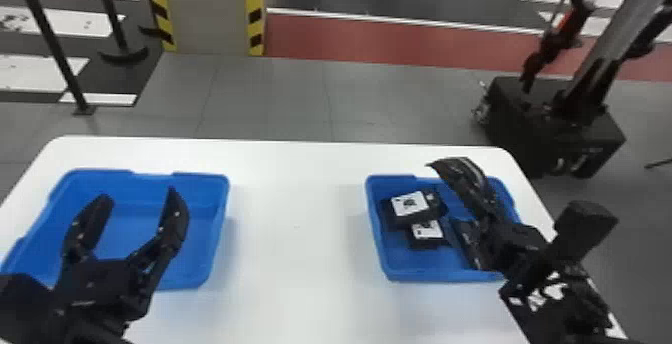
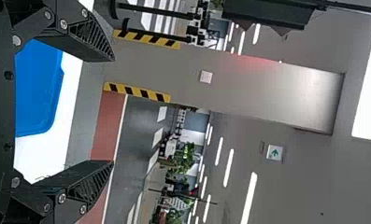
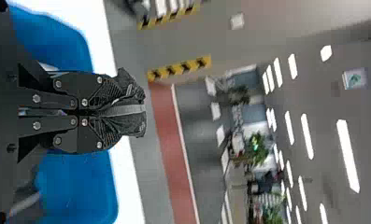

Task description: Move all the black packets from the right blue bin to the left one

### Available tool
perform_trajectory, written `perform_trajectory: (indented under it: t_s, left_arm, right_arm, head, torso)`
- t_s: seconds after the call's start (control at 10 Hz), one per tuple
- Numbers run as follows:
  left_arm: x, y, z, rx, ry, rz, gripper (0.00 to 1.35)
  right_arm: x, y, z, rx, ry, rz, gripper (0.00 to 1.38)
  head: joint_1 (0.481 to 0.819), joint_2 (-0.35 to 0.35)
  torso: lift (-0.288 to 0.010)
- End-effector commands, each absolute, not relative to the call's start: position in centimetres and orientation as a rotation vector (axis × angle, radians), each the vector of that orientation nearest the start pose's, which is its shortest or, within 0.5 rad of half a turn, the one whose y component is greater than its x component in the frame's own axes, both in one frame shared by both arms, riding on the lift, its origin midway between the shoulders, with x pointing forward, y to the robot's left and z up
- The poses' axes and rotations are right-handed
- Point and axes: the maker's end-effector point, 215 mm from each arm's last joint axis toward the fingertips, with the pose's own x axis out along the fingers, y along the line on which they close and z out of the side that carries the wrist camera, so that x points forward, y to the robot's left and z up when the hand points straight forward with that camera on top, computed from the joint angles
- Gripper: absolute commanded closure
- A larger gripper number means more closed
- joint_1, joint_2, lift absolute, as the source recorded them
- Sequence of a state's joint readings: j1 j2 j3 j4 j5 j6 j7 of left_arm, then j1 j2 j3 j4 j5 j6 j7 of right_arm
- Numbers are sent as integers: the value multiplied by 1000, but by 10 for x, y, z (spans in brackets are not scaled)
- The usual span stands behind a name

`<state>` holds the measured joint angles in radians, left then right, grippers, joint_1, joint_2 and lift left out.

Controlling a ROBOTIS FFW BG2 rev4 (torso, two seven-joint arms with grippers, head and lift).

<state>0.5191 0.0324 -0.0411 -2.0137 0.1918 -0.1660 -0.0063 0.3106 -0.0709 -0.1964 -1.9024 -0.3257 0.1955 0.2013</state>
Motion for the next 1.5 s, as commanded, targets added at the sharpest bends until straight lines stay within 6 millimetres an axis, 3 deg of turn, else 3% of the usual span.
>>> perform_trajectory:
  t_s: [0.0,0.2,0.3,0.5,0.7,0.9,1.2,1.4]
  left_arm:
    - [442,206,-324,-223,-46,-55,265]
    - [449,188,-325,-346,-15,-105,266]
    - [453,179,-318,-392,-22,-147,271]
    - [458,154,-295,-550,-46,-244,279]
    - [457,142,-261,-657,-76,-312,282]
    - [457,124,-243,-677,-70,-393,283]
    - [461,97,-249,-649,-6,-466,289]
    - [465,95,-252,-663,20,-473,289]
  right_arm:
    - [516,-272,-339,270,21,204,1277]
    - [530,-224,-305,308,-77,438,1277]
    - [534,-186,-297,352,-91,583,1277]
    - [525,-125,-286,405,-74,760,1277]
    - [516,-91,-288,416,-35,837,1277]
    - [501,-34,-282,455,-7,964,1277]
    - [482,7,-274,513,4,1057,1277]
    - [473,24,-278,541,32,1093,1277]
  head:
    - [695,-107]
    - [695,-63]
    - [695,-44]
    - [695,-5]
    - [695,33]
    - [695,64]
    - [695,116]
    - [695,124]
  torso:
    - [-110]
    - [-110]
    - [-110]
    - [-110]
    - [-110]
    - [-110]
    - [-110]
    - [-110]
